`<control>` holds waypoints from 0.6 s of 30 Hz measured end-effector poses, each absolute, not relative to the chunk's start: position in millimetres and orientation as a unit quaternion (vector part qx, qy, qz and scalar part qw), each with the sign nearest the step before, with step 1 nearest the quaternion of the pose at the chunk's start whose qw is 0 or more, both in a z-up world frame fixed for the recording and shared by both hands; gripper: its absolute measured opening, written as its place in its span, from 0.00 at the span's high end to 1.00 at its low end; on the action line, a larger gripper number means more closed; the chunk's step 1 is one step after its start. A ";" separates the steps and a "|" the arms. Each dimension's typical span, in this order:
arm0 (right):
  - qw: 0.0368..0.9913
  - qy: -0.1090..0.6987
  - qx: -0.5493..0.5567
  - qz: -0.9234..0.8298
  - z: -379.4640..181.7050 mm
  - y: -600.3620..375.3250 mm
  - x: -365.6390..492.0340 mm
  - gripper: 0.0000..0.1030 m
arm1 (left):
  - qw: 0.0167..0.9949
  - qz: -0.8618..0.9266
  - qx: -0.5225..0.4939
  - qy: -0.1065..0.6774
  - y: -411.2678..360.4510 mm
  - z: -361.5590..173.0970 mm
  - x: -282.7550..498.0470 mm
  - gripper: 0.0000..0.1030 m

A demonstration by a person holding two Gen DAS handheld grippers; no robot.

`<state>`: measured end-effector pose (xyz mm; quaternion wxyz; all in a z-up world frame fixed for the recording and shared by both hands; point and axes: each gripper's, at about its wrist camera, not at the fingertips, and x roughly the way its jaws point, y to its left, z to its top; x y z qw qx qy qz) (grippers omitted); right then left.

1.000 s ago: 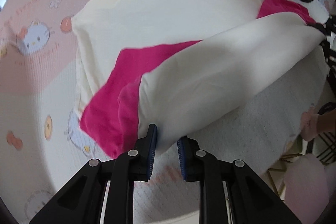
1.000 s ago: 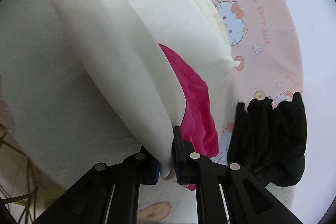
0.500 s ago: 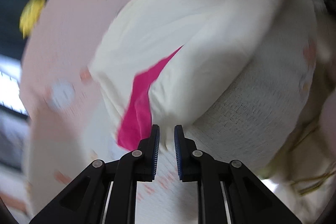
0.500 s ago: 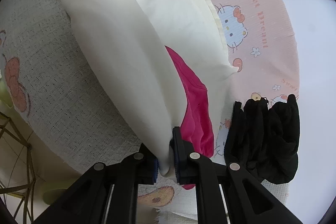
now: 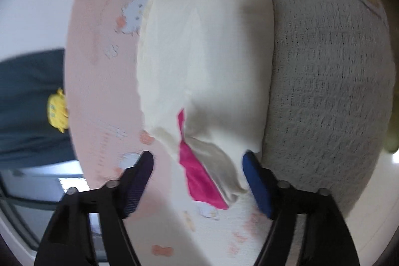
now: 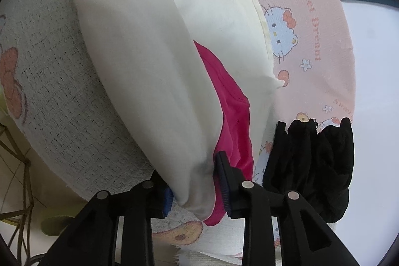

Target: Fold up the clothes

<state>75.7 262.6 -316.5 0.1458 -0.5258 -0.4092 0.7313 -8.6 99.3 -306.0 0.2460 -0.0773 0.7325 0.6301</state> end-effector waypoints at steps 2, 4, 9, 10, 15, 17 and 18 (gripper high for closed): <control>0.146 -0.411 -0.527 0.730 -315.8 262.8 75.5 0.70 | 0.260 0.636 -0.100 0.719 99.1 -298.1 -9.6 0.29; 0.146 -0.415 -0.525 0.728 -316.0 262.3 76.1 0.70 | 0.285 0.646 -0.145 0.694 100.1 -286.6 -12.9 0.24; 0.140 -0.405 -0.527 0.734 -312.6 265.6 76.5 0.70 | 0.288 0.636 -0.127 0.704 97.9 -293.1 -13.9 0.22; 0.138 -0.399 -0.528 0.737 -311.4 266.8 76.4 0.70 | 0.287 0.638 -0.111 0.706 97.3 -294.3 -14.6 0.22; 0.121 -0.377 -0.534 0.747 -307.2 272.5 74.3 0.70 | 0.277 0.650 -0.053 0.706 96.7 -298.3 -27.9 0.21; 0.119 -0.371 -0.535 0.749 -305.8 273.8 73.3 0.70 | 0.281 0.660 -0.081 0.692 102.7 -291.7 -27.5 0.21; 0.119 -0.367 -0.537 0.750 -305.0 274.5 72.6 0.70 | 0.279 0.667 -0.097 0.684 105.1 -288.5 -32.7 0.21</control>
